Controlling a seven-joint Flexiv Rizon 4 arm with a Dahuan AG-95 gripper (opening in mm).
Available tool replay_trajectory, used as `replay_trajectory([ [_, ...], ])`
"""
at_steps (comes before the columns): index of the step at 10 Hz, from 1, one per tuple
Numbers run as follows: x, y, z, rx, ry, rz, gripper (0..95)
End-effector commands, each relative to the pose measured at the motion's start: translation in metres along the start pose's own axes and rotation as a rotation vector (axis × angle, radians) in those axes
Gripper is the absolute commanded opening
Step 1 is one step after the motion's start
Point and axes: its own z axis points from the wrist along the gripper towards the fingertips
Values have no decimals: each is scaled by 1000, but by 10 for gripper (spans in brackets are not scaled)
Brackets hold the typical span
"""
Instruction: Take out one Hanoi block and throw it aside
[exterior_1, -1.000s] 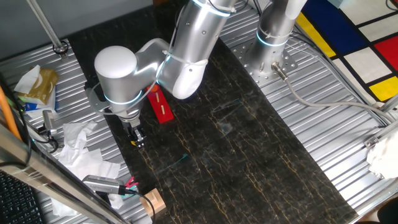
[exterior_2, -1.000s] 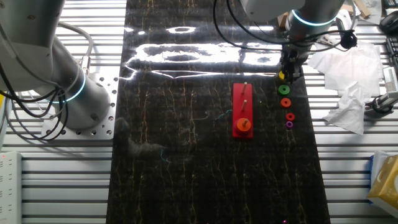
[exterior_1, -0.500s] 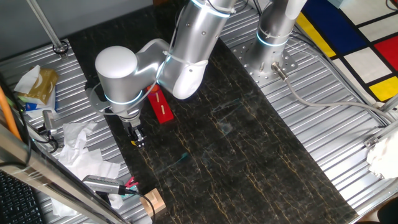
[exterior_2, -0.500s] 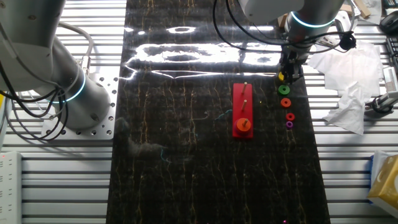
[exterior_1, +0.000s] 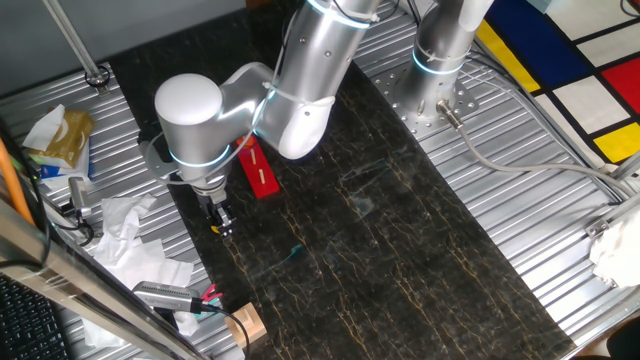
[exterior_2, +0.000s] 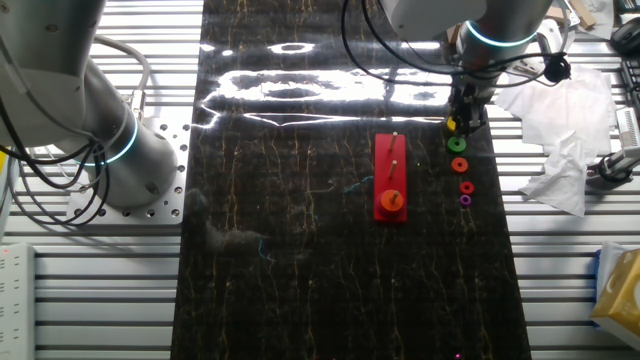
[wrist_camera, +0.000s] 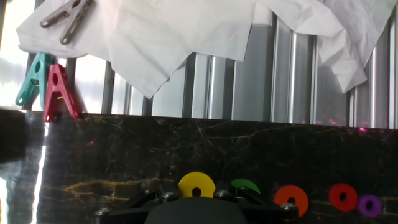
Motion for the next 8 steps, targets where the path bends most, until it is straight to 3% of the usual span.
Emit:
replay_trajectory([
  [1, 0, 0, 0, 1, 0, -2, 0],
  [6, 0, 0, 0, 0, 1, -5, 0],
  [7, 0, 0, 0, 0, 1, -5, 190],
  [8, 0, 0, 0, 0, 1, -5, 190],
])
